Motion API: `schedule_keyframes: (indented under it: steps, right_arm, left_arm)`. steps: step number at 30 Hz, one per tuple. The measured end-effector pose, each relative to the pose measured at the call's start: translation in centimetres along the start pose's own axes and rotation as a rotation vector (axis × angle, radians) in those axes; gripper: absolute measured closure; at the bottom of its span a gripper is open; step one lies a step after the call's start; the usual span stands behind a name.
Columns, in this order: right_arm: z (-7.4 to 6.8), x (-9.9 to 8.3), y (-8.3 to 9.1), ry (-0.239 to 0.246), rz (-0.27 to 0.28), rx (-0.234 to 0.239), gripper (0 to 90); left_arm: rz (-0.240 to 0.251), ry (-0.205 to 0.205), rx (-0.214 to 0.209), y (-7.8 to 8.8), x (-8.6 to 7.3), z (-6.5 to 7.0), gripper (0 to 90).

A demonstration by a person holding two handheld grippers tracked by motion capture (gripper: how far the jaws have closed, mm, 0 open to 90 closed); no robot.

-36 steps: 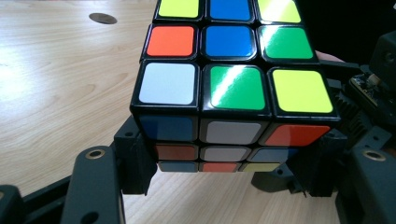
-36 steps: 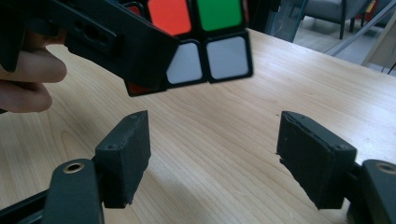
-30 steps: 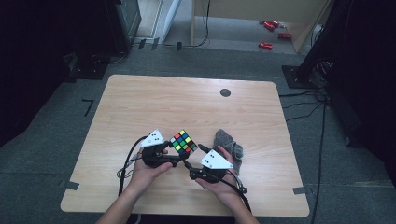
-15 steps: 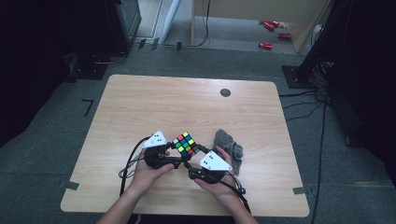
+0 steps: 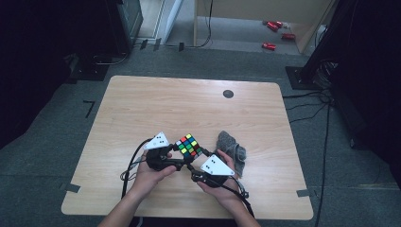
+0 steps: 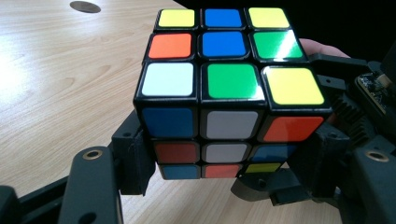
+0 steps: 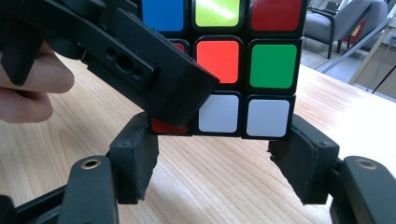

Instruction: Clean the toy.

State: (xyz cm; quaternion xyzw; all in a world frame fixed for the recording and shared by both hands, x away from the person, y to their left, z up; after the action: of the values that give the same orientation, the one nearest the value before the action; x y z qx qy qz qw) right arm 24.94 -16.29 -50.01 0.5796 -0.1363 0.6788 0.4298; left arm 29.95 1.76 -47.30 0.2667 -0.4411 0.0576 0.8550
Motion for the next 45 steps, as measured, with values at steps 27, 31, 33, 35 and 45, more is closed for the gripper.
schedule_keyframes:
  steps: [27, 31, 33, 35, 45]
  right_arm:
    - [-0.4, -0.4, -0.2, 0.039, -0.019, 0.006, 34.7]
    - [-0.2, -0.4, 0.0, 0.077, -0.018, -0.002, 34.6]
    - [-0.2, -0.4, 0.0, 0.091, -0.023, -0.001, 34.5]
    - [-0.1, -0.4, 0.0, 0.101, -0.026, -0.002, 34.4]
    - [0.6, -0.6, 0.2, 0.071, -0.034, -0.03, 34.0]
  left_arm:
    - [0.024, 0.014, -0.008, 0.7, 0.5, -0.2, 32.8]
    - [0.02, 0.007, -0.015, 0.8, 0.5, -0.2, 33.3]
    - [0.015, 0.0, -0.014, 0.8, 0.5, -0.2, 33.4]
    - [0.012, 0.002, -0.011, 0.7, 0.5, -0.2, 33.4]
    - [0.022, 0.015, -0.019, 0.9, 0.5, -0.4, 33.6]
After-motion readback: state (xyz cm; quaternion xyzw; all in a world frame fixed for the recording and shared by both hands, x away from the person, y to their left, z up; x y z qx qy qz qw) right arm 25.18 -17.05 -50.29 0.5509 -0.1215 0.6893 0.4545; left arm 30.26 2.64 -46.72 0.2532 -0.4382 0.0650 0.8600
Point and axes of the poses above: each handheld gripper's, and its own axes: y roughly backward along the jaws, x roughly out of its top, z roughly to its right, the point moved 2 cm from there along -y, roughly forward along the jaws, and after that the axes turned 11 degrees about y, right-handed, at the moved point
